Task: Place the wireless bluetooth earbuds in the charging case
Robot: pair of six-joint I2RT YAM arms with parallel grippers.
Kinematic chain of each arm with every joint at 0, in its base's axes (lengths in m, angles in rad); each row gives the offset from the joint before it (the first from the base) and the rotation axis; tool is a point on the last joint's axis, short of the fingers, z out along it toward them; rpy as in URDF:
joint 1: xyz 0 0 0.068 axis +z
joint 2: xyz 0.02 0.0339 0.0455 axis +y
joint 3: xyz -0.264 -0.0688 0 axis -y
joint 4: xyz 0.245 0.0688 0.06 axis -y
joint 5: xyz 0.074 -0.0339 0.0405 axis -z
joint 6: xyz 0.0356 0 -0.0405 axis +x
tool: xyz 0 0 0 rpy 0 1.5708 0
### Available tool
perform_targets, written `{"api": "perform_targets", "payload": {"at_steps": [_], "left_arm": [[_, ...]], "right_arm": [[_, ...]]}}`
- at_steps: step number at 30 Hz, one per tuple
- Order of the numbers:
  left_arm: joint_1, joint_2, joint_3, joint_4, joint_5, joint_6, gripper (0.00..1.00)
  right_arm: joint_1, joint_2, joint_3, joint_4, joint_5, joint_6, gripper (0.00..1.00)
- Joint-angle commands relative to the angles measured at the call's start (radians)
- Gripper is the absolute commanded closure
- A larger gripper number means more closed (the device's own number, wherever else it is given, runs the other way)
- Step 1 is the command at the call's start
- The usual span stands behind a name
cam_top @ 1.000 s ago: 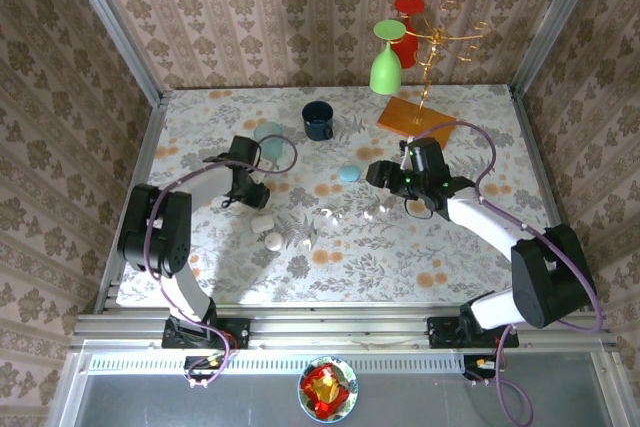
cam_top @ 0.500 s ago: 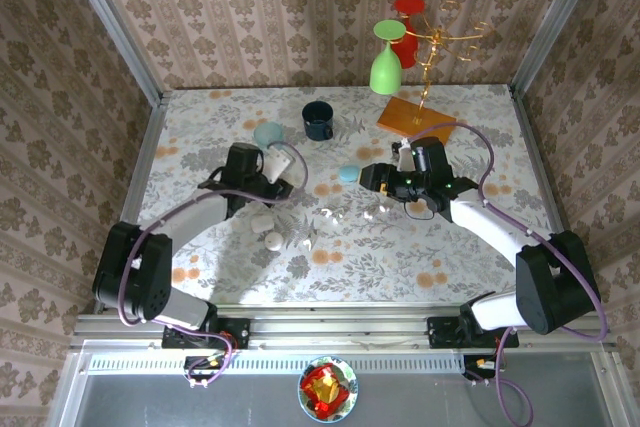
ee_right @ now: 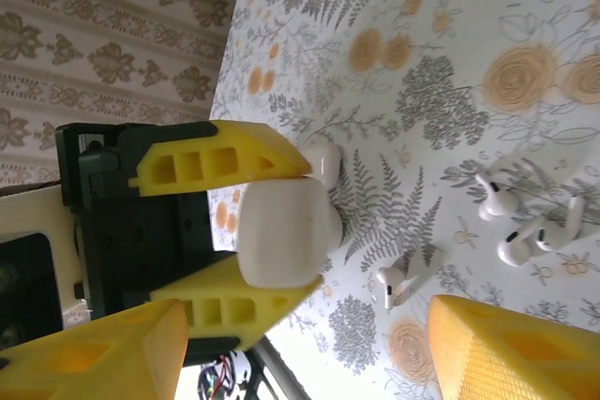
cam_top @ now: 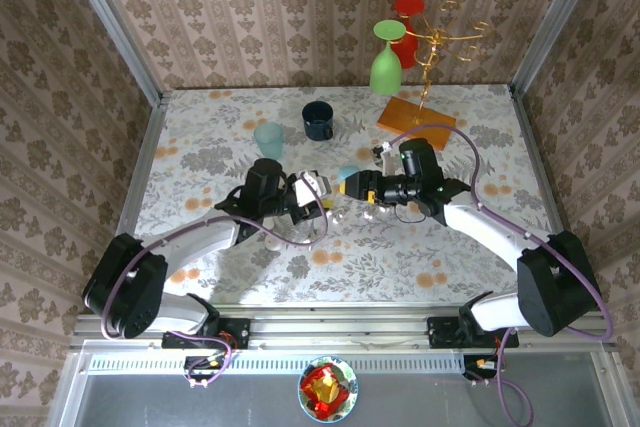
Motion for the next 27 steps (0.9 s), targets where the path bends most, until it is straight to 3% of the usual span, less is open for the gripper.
{"api": "perform_targets", "payload": {"at_steps": [1, 14, 23, 25, 27], "left_arm": [[-0.012, 0.036, 0.039, 0.038, 0.056, 0.056, 0.66], [-0.045, 0.059, 0.067, 0.061, 0.078, 0.038, 0.66], [-0.046, 0.061, 0.057, 0.063, 0.072, 0.038, 0.65], [-0.041, 0.056, 0.041, 0.094, 0.07, 0.026, 0.6], [-0.027, 0.045, 0.004, 0.174, 0.071, -0.011, 0.46]], "right_arm": [[0.026, -0.007, 0.04, 0.016, -0.04, -0.01, 0.31], [0.062, 0.073, 0.051, -0.012, 0.008, -0.034, 0.45], [0.068, 0.063, 0.058, -0.054, 0.056, -0.048, 0.65], [0.066, 0.049, 0.058, -0.062, 0.071, -0.047, 0.69], [0.065, 0.034, 0.057, -0.062, 0.074, -0.041, 0.72]]}}
